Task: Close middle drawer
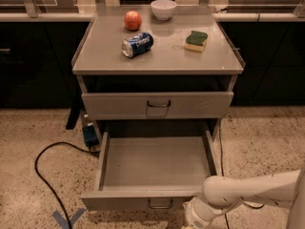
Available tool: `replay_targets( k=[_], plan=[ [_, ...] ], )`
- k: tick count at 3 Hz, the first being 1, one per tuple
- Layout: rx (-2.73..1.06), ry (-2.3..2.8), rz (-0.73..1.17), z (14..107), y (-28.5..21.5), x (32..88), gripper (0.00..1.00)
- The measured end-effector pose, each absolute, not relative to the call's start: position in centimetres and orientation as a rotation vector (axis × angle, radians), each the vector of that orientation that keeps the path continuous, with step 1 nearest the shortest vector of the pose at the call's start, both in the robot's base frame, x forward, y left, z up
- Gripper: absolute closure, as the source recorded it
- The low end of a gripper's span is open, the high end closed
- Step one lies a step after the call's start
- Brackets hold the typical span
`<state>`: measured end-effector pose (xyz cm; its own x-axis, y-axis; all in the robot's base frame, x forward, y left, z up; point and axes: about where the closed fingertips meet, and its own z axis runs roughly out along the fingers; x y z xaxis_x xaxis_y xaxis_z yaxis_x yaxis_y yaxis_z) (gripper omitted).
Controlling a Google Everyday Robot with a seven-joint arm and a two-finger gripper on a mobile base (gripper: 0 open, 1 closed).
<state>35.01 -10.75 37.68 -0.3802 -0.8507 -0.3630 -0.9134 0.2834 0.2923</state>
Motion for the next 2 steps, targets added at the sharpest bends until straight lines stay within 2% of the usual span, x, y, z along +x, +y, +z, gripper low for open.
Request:
replay_targets(
  k=[2],
  plan=[
    [-1.585,2.416,0.506,40.0,-12.5,42.1,0.0]
  ],
)
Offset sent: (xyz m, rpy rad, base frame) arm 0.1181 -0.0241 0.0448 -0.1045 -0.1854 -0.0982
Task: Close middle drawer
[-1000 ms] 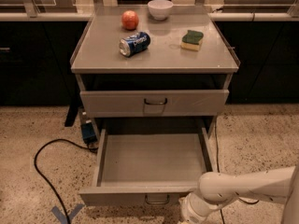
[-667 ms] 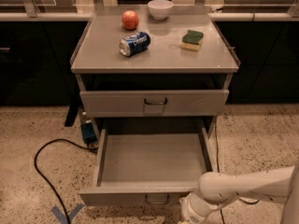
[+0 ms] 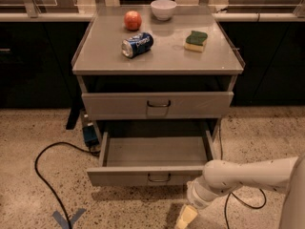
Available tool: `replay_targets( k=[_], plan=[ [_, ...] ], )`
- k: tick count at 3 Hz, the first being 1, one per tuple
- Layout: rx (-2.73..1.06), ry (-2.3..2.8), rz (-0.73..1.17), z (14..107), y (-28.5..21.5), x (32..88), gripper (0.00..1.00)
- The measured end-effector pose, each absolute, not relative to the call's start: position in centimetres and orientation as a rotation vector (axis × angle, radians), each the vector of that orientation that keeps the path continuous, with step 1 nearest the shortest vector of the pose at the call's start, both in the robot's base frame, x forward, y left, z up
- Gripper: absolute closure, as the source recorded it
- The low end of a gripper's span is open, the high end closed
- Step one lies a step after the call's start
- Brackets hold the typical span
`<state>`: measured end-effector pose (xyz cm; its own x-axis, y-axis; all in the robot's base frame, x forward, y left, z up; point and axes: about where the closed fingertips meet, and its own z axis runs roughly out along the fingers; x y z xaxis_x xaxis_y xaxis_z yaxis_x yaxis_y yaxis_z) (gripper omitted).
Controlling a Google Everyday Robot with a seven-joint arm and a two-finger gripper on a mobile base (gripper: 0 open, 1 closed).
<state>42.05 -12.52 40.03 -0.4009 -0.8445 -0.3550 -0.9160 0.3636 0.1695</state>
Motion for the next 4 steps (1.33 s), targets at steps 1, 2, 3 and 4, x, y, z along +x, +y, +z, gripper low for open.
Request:
replay_targets(
  k=[1,2,3,4],
  plan=[
    [-1.585,2.416,0.506,40.0,-12.5,42.1,0.0],
    [-1.594,2.427,0.518,39.6,-12.3,42.7,0.0],
    [-1.593,2.436,0.563,38.8,-11.8,44.4,0.0],
    [-1.582,2.437,0.558,38.9,-11.7,48.1,0.0]
  ],
)
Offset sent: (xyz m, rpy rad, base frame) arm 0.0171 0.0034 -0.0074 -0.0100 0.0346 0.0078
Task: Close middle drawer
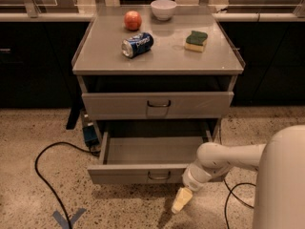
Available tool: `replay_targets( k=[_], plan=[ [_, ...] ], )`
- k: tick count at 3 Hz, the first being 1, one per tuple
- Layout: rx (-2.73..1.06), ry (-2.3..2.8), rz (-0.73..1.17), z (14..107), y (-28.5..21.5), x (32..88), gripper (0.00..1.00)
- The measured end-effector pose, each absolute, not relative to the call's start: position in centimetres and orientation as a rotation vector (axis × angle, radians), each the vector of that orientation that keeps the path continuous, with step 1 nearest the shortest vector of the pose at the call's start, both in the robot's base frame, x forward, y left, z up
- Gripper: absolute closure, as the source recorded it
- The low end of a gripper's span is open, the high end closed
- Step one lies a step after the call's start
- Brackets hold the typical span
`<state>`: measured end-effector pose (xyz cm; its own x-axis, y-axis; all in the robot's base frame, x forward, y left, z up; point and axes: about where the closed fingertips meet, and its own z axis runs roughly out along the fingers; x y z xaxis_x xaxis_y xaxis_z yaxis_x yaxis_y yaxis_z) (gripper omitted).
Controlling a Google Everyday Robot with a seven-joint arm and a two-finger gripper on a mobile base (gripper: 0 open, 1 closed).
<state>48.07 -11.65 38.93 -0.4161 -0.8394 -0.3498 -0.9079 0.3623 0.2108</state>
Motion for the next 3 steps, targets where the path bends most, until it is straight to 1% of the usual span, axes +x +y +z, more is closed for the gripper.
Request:
replay_targets(
  k=[1,2,3],
  plan=[
    [-1.626,2.421,0.498,38.8,-10.1,53.0,0.0],
    [-1.626,2.421,0.498,38.8,-10.1,53.0,0.0],
    [-1.606,2.422,0.488,38.9,-10.4,54.2,0.0]
  ],
)
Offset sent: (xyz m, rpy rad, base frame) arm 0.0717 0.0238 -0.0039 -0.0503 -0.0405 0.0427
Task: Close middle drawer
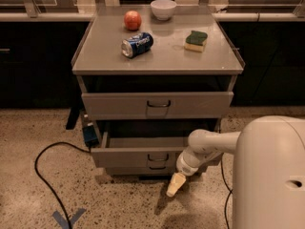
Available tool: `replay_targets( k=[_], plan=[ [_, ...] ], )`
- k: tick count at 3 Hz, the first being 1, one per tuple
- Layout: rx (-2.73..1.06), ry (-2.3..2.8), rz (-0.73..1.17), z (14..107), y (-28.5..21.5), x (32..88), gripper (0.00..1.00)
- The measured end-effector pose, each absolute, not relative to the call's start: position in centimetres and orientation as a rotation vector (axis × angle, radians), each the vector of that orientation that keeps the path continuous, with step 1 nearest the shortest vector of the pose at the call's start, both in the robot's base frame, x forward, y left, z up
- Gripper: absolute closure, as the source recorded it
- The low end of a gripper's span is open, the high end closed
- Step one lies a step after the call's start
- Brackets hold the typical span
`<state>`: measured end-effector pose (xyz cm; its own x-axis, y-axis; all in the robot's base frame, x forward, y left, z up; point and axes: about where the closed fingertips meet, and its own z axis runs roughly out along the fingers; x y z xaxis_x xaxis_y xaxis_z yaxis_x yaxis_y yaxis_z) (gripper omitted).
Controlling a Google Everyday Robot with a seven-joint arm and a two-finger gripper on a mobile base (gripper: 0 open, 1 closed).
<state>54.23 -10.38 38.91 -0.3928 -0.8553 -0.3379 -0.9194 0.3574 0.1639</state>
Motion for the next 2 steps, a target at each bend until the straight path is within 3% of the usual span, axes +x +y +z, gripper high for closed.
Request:
replay_targets(
  k=[2],
  plan=[
    [-1.492,2.465,0.437,38.8,-12.2,62.6,0.0]
  ],
)
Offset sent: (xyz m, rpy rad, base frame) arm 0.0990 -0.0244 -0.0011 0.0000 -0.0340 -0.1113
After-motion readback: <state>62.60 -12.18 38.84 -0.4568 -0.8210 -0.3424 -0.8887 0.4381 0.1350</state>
